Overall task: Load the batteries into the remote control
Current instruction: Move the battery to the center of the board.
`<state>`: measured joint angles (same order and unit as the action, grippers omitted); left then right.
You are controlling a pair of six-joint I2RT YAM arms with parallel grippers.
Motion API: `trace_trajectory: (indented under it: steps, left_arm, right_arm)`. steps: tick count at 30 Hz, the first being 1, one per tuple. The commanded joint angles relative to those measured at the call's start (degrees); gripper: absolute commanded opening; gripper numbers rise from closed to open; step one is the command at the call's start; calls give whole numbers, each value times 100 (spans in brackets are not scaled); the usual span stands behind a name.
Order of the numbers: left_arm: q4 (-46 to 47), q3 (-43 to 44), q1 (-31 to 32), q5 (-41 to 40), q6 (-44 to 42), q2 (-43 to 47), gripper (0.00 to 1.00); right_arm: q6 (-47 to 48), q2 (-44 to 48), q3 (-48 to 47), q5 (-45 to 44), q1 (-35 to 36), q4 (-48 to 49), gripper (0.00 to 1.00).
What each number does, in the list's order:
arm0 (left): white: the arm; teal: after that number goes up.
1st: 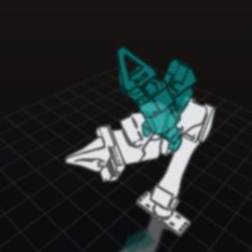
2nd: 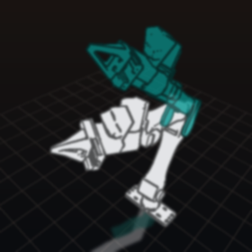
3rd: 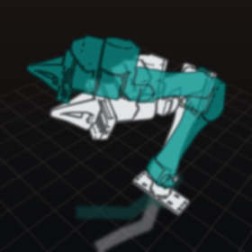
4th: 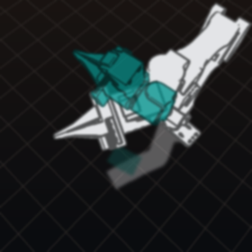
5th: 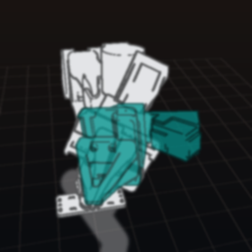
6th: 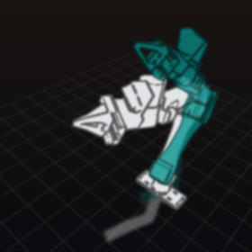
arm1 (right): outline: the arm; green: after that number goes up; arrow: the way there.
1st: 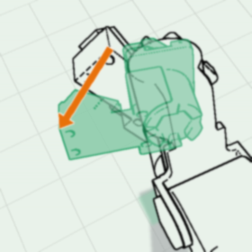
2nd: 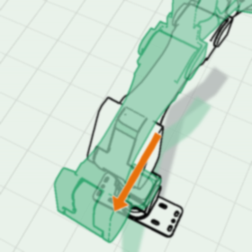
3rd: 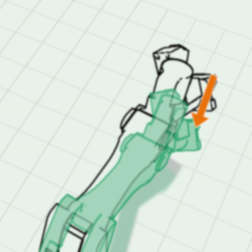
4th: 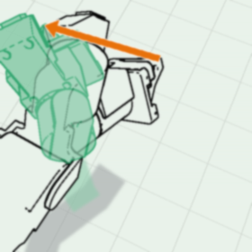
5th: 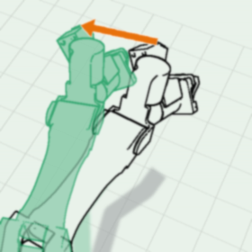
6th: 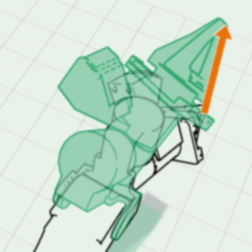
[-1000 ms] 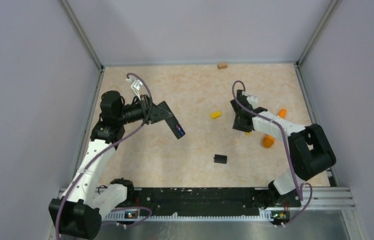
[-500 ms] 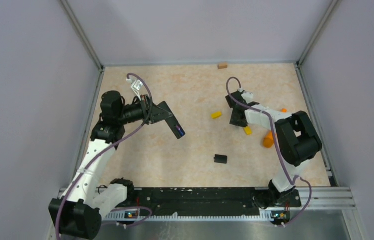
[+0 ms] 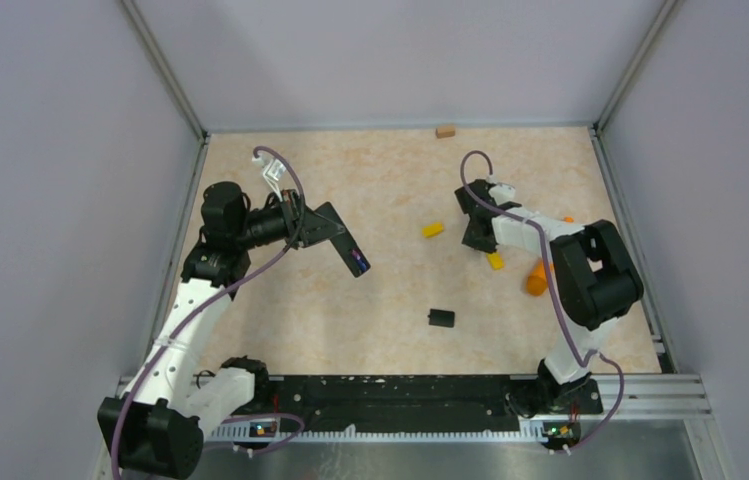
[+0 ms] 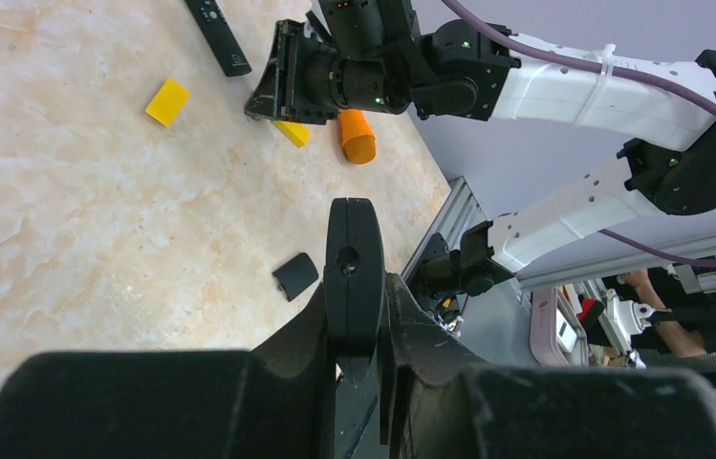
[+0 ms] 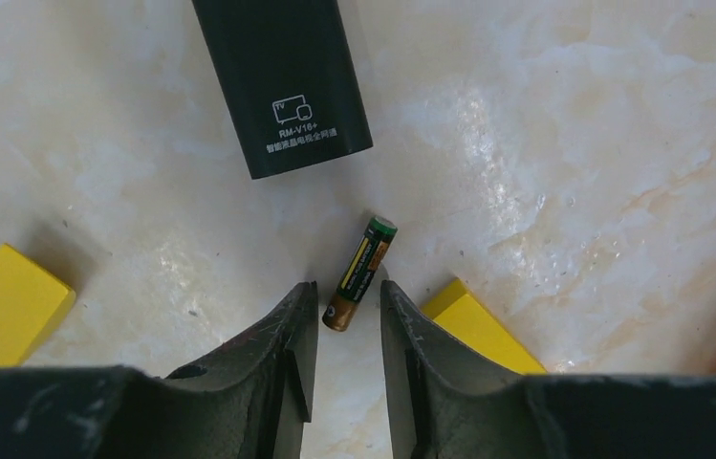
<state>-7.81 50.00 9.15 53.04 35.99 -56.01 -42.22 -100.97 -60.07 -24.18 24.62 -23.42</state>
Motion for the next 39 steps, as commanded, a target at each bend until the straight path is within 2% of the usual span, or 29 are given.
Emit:
trace_trajectory:
  steps: [1,4,5,8,10,13,17,20,23,28,32,37,39]
  left_arm:
    - [140,-45,8,22,-74,161,0]
    - [131,-77,8,-1,-74,177,0]
    - [119,-83,8,-8,-81,186,0]
    - [97,-101,8,-38,-84,205,0]
    - [89,-110,8,-54,-83,217,0]
    - [50,-101,8,-89,-90,215,0]
    - [-91,-39,13,-261,-146,222,0]
    - [-228,-2,8,-452,-201,219,0]
    - [-298,16,8,-562,-208,185,0]
    - [-145,-37,8,-567,-19,73,0]
    - [-101,-62,8,-563,122,29,0]
    - [-126,-41,0,-426,229,37,0]
    - [-237,-2,-1,-453,149,60,0]
  right_arm:
    - [-294,-299,-141,-171,-200,1,28]
    - [-318,-274,-119,-26,-196,75,3]
    - [-328,-230,-71,75,-198,122,0]
    - [-366,78,198,486,-52,327,0]
    - [-155,326,344,636,287,501,0]
    - [704,493,370,1180,776,714,0]
    - [1866,600,428,1383,1343,752,0]
    - [1862,620,418,1281,1465,529,0]
    - [1048,648,267,893,1466,-4,0]
    - [-1331,609,412,937,1592,-41,0]
    - [-2932,590,256,449,1927,-377,0]
    - [-4590,372,252,590,1941,-718,0]
    - [-5004,367,314,593,1950,-786,9]
